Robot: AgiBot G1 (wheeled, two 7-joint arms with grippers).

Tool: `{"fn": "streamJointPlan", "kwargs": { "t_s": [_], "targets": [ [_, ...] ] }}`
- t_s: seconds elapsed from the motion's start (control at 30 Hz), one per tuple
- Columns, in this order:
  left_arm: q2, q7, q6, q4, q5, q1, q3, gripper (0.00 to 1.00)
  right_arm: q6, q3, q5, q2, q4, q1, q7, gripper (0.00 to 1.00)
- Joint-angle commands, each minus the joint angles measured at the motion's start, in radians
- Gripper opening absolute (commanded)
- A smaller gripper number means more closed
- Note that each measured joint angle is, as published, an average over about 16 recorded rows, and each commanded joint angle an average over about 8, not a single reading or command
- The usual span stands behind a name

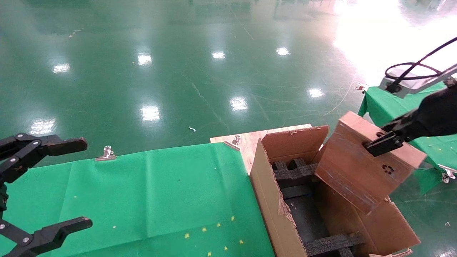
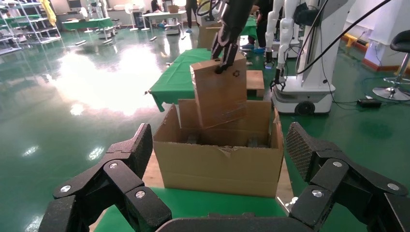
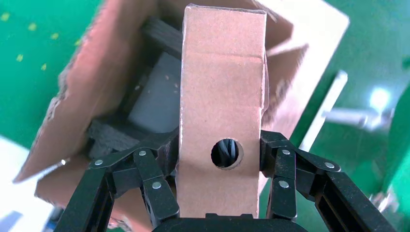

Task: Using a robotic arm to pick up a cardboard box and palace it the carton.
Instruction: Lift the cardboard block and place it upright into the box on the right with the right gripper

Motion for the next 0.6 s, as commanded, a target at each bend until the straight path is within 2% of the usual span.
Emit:
{"fn": "streamJointPlan", "kwargs": {
  "t_s": [0.03,0.33,0.6],
  "targets": [
    [0.0,0.0,0.0,0.0,0.0,0.0,0.0,1.0,0.011,-0.01,-0.019,0.013,0.023,0.004,0.104,0.0],
    [0.0,0.0,0.0,0.0,0.0,0.0,0.0,1.0,0.076,-0.041,-0.17,0.105,0.245,0.033,0.454,0.0],
    [0.0,0.0,0.0,0.0,0.0,0.0,0.0,1.0,0.123,-0.058,-0.245,0.141,0.346,0.021,0.656,0.0]
  ]
}}
